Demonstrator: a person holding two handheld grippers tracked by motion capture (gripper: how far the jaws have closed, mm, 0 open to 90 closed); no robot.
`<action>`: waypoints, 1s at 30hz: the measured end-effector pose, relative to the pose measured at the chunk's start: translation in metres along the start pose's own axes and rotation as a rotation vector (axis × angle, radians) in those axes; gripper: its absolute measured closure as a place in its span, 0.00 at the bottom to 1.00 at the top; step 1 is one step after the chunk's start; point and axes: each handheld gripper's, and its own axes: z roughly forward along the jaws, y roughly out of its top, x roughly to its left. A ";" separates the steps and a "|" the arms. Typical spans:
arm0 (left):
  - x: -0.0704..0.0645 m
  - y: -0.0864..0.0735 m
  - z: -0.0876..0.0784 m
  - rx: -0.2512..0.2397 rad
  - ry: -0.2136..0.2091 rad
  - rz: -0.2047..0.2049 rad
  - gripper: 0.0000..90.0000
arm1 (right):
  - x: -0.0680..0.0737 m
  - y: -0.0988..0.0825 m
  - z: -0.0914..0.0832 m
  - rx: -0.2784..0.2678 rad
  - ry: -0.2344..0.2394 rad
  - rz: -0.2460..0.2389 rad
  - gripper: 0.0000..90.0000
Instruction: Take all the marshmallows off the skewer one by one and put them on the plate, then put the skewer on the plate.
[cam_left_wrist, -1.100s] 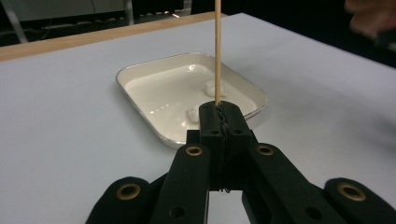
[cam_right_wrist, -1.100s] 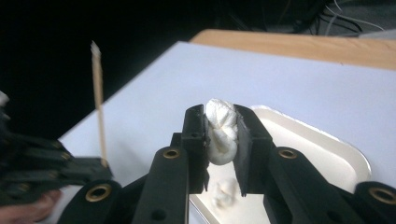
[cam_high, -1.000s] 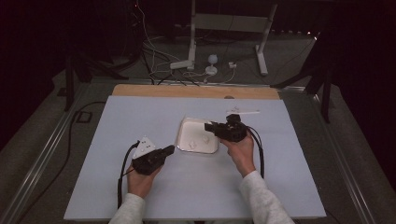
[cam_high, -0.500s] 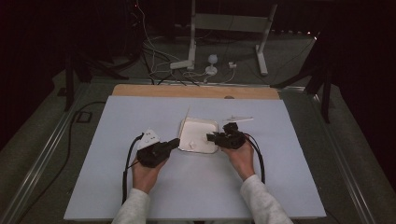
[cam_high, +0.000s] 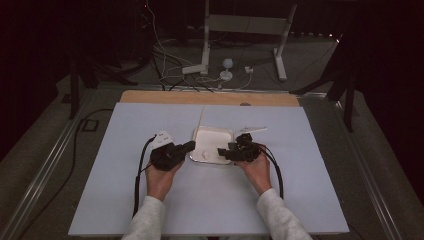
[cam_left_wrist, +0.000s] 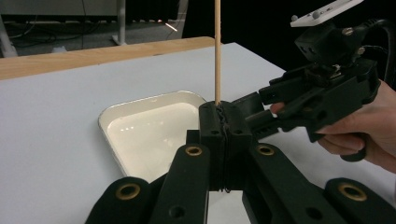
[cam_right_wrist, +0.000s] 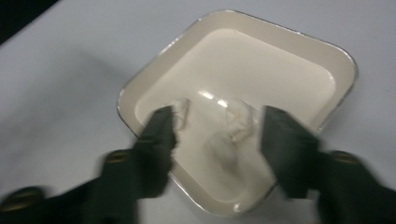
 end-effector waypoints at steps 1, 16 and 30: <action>0.000 0.000 0.002 0.001 0.001 -0.003 1.00 | -0.001 0.000 0.000 -0.006 0.019 0.015 0.38; 0.010 0.002 0.028 0.054 0.035 -0.043 1.00 | 0.016 -0.001 -0.033 -0.124 0.008 -0.074 0.16; 0.012 -0.003 0.054 0.126 0.057 -0.060 1.00 | 0.005 -0.026 -0.061 -0.195 -0.027 -0.057 0.15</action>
